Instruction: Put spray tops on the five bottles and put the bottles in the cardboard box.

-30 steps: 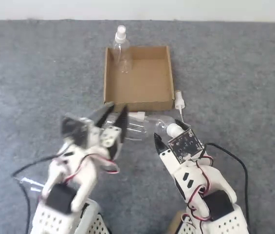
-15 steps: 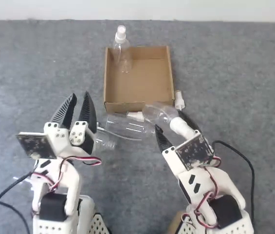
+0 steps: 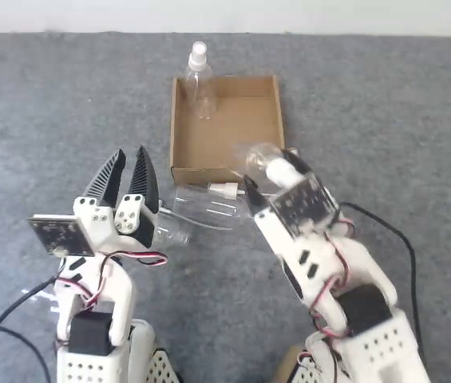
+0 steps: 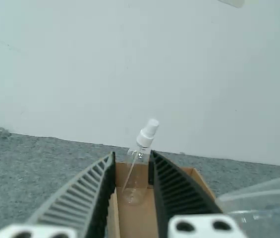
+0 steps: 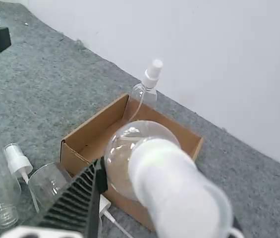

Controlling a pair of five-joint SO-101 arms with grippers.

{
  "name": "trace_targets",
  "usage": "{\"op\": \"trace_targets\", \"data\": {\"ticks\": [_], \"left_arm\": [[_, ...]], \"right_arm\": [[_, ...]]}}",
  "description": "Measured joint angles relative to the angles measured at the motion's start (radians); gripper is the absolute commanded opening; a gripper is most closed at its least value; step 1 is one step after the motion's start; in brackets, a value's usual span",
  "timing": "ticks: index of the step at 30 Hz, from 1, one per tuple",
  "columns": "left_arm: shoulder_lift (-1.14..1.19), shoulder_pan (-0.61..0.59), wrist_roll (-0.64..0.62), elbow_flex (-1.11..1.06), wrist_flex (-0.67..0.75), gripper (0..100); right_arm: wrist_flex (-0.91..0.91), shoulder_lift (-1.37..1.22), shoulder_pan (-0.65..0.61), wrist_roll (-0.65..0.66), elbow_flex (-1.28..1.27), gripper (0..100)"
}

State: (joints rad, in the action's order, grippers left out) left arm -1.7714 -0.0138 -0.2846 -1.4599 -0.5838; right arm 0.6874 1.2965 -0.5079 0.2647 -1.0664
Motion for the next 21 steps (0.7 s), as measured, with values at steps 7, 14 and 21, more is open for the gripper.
{"op": "trace_targets", "data": {"ticks": [7, 14, 21], "left_arm": [[0.0, -0.031, 0.0, -0.002, 0.0, 11], [-0.002, -0.087, 0.0, -0.002, 0.023, 11], [0.0, -0.106, 0.0, -0.002, 0.028, 11]], "right_arm": [[-0.086, -0.322, 0.0, 0.0, 0.17, 6.5], [-0.095, -0.608, 0.0, 0.0, 0.368, 6.5], [-0.095, -0.861, 0.0, 0.0, 0.577, 6.5]]}}
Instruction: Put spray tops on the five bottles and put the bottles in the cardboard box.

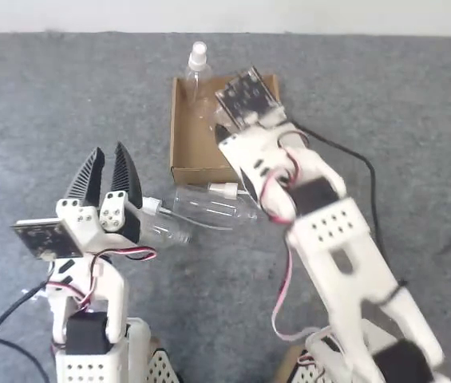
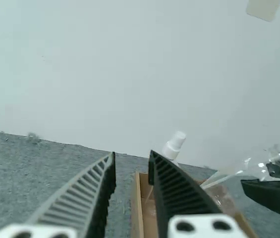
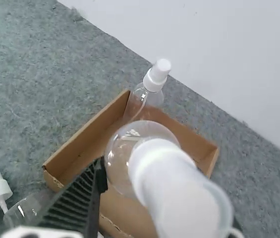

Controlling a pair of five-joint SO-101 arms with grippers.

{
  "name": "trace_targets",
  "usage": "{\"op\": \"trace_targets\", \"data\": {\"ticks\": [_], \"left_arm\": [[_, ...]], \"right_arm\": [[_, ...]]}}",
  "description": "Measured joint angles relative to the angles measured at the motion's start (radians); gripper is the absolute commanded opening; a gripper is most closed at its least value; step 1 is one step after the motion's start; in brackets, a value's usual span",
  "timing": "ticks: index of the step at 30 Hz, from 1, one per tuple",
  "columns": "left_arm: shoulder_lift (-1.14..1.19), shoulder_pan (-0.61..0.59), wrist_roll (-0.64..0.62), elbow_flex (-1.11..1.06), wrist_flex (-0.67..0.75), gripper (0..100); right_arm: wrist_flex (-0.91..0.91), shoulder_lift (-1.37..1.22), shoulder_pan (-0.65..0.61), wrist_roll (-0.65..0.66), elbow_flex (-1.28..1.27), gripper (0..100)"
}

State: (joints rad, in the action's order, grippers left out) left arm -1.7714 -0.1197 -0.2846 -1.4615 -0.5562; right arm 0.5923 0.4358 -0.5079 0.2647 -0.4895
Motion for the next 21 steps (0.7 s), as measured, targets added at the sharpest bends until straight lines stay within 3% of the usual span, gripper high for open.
{"op": "trace_targets", "data": {"ticks": [21], "left_arm": [[0.0, -0.051, 0.0, -0.017, 0.046, 11]], "right_arm": [[0.0, -0.675, -0.014, 0.0, 0.52, 6.5]]}}
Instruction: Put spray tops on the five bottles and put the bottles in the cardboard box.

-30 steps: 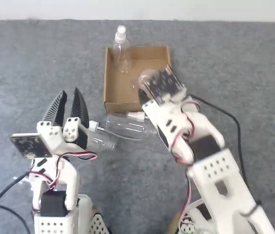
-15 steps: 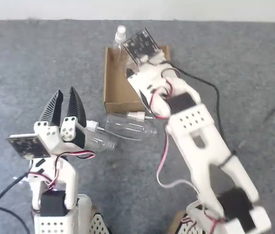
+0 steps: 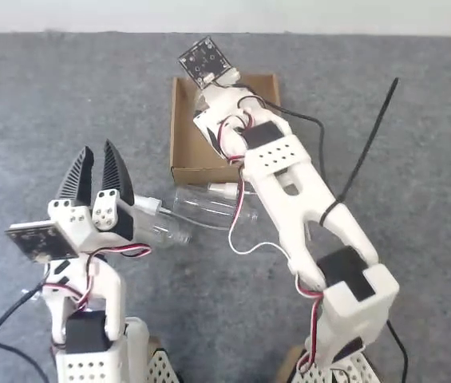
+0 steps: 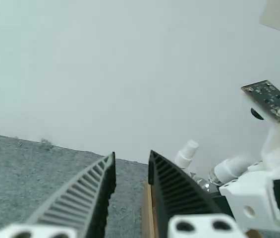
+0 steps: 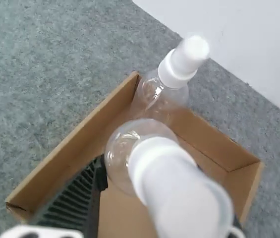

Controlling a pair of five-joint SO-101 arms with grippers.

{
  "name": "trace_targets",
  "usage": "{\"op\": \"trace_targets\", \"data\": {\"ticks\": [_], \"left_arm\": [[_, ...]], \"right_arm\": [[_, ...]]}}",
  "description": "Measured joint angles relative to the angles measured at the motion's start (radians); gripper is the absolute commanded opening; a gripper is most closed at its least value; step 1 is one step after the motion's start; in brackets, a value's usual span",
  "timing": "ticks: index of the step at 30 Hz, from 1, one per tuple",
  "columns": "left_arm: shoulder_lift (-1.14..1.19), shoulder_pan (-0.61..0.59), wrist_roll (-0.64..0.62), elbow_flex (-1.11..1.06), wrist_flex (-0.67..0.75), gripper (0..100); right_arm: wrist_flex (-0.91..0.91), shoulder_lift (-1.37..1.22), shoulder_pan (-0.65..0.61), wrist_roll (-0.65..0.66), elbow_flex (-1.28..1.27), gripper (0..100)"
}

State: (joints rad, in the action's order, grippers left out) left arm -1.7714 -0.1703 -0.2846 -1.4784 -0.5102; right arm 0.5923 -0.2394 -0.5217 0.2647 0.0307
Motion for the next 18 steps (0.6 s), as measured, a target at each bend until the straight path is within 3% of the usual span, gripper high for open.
{"op": "trace_targets", "data": {"ticks": [18], "left_arm": [[0.0, 0.006, 0.0, 0.0, 0.002, 10]], "right_arm": [[0.138, -0.147, -0.028, 0.055, 0.222, 6.5]]}}
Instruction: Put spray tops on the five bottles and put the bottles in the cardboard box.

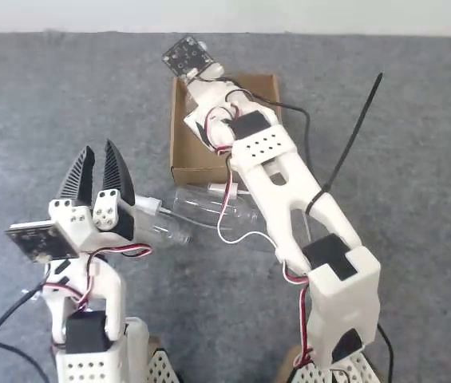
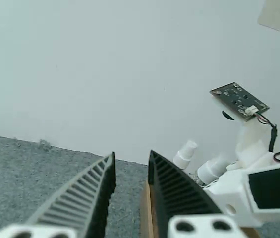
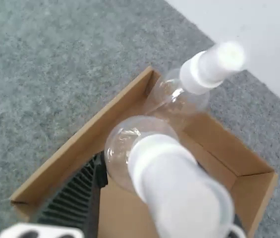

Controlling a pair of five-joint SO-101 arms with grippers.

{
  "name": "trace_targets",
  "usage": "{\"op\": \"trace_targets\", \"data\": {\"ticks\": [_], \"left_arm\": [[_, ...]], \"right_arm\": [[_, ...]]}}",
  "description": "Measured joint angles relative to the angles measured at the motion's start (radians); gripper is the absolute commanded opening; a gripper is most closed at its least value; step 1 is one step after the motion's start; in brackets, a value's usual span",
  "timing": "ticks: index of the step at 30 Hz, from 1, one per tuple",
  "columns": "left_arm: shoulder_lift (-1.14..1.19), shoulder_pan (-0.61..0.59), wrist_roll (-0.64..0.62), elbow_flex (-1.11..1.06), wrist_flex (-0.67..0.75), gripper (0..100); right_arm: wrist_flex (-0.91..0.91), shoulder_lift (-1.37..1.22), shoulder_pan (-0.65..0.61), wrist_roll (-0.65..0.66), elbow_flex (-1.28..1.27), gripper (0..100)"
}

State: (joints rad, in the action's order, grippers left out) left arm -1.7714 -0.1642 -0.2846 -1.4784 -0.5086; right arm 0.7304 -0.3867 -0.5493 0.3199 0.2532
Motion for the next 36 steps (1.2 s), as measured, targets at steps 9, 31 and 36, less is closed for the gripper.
{"op": "trace_targets", "data": {"ticks": [9, 31, 36], "left_arm": [[0.0, 0.0, 0.0, 0.0, 0.0, 10], [0.0, 0.0, 0.0, 0.0, 0.0, 10], [0.0, 0.0, 0.0, 0.0, 0.0, 10]], "right_arm": [[0.078, -0.068, -0.012, 0.012, 0.078, 6.5], [0.078, -0.169, -0.012, 0.015, 0.155, 7.1], [0.078, -0.169, -0.012, 0.015, 0.155, 7.2]]}}
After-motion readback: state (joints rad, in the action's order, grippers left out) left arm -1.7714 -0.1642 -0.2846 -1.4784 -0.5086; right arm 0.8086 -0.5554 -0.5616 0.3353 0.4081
